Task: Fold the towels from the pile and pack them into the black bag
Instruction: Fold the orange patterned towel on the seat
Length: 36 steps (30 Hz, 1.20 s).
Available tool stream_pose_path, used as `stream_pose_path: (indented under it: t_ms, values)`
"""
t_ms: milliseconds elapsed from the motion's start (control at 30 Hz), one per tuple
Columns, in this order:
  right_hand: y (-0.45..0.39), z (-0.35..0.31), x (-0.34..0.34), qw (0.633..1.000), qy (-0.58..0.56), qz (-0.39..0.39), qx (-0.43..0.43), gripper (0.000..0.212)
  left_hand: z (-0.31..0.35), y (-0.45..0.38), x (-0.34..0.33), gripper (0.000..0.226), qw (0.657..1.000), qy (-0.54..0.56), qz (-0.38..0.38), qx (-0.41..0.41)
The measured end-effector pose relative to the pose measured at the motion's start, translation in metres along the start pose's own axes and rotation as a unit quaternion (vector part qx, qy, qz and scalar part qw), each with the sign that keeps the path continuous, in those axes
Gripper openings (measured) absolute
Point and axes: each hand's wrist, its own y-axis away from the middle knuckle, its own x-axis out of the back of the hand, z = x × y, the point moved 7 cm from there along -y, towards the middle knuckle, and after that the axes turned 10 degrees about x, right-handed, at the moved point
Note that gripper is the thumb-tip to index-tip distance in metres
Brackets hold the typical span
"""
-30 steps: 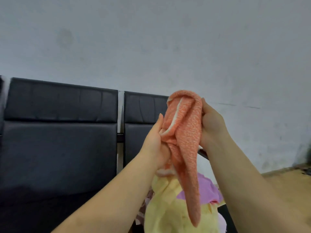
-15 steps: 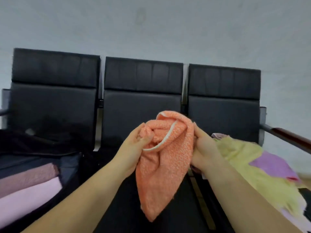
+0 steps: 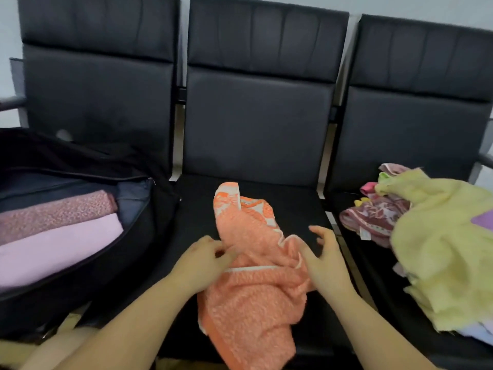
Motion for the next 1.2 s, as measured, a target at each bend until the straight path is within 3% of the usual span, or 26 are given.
stream_pose_path:
  t_ms: [67, 200, 267, 400, 533, 600, 667, 733, 800, 900, 967, 1067, 1100, 1200]
  values:
    - [-0.002, -0.006, -0.016, 0.992, 0.043, -0.104, 0.051, 0.048, 0.005, -0.006, -0.003, 0.029, 0.998, 0.045, -0.002, -0.036]
    - [0.005, 0.000, -0.052, 0.944, 0.156, -0.277, 0.085, 0.065, 0.003, -0.006, -0.024, 0.088, 0.988, 0.033, -0.142, -0.044]
    - [0.008, -0.001, -0.058, 0.927, 0.205, -0.303, 0.090, 0.069, -0.004, -0.002, -0.031, 0.102, 0.982, -0.008, -0.188, -0.024]
    - [0.014, -0.010, -0.056, 0.919, 0.228, -0.311, 0.082, 0.065, -0.002, 0.005, -0.026, 0.098, 0.984, -0.054, -0.168, 0.015]
    - [0.038, -0.015, -0.059, 0.868, 0.294, -0.392, 0.079, 0.053, -0.002, 0.018, -0.029, 0.069, 0.980, -0.121, -0.160, 0.017]
    - [0.049, -0.027, -0.056, 0.861, 0.296, -0.404, 0.093, 0.054, -0.001, 0.021, -0.027, 0.057, 0.977, -0.180, -0.119, -0.001]
    - [0.055, -0.039, -0.055, 0.855, 0.302, -0.403, 0.125, 0.069, 0.001, 0.021, -0.025, 0.044, 0.972, -0.226, -0.058, -0.024]
    - [0.060, -0.042, -0.056, 0.856, 0.299, -0.396, 0.145, 0.082, -0.001, 0.022, -0.022, 0.039, 0.982, -0.184, -0.026, 0.006]
    - [0.061, -0.036, -0.057, 0.876, 0.280, -0.377, 0.112, 0.057, -0.005, 0.024, -0.021, 0.047, 0.989, -0.142, -0.008, 0.043]
    - [0.058, -0.026, -0.053, 0.920, 0.243, -0.302, 0.051, 0.022, -0.007, 0.027, -0.024, 0.065, 0.982, -0.170, -0.003, 0.087]
    - [0.059, -0.021, -0.051, 0.935, 0.225, -0.274, 0.006, 0.026, -0.009, 0.028, -0.025, 0.066, 0.972, -0.208, 0.005, 0.107]
    - [0.067, -0.012, -0.051, 0.919, 0.248, -0.303, -0.045, 0.059, -0.009, 0.030, -0.023, 0.062, 0.964, -0.239, 0.024, 0.113]
    - [0.069, -0.010, -0.051, 0.911, 0.261, -0.317, -0.052, 0.059, -0.007, 0.032, -0.022, 0.064, 0.960, -0.257, 0.034, 0.108]
    - [0.076, -0.017, -0.056, 0.906, 0.258, -0.336, -0.016, 0.031, -0.003, 0.037, -0.027, 0.071, 0.949, -0.300, 0.060, 0.081]
